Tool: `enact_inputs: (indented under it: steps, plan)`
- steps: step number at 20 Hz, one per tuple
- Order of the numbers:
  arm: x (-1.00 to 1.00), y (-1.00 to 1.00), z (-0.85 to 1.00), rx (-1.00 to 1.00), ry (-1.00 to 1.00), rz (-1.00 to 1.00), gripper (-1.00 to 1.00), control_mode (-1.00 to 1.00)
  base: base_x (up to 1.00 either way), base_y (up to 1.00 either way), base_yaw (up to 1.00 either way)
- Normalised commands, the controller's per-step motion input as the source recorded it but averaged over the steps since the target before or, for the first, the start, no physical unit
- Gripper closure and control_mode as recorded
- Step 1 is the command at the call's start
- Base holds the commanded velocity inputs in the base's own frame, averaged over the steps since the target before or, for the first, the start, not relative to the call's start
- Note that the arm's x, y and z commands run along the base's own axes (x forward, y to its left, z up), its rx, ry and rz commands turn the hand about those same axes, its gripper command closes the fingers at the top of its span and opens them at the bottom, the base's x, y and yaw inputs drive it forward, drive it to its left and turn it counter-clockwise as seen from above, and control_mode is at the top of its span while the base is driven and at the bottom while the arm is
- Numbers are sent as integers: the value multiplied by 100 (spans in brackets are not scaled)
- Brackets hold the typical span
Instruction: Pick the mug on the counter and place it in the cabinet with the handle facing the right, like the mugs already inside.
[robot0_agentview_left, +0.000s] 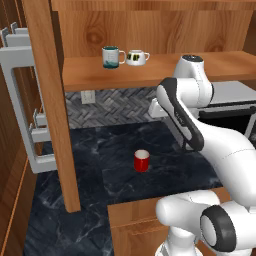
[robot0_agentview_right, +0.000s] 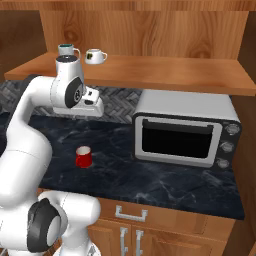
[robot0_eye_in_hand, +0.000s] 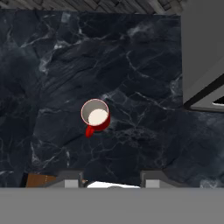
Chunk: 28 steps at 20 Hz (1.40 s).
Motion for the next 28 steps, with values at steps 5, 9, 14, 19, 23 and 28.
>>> enact_inputs:
  steps: [5,9,14,19,23,28]
  plan:
    - [-17,0,-3,0,-2,0,-100,-100,0,0,0]
    - [-42,0,-13,0,-10,0,-100,-100,0,0,0]
    - [-36,3,-27,0,-11,0,-100,-100,0,0,0]
    - [-10,2,-29,0,-6,0,-100,-100,0,0,0]
    - [0,12,-30,0,0,0,-100,-100,0,0,0]
    - [0,20,-33,0,0,0,-100,-100,0,0,0]
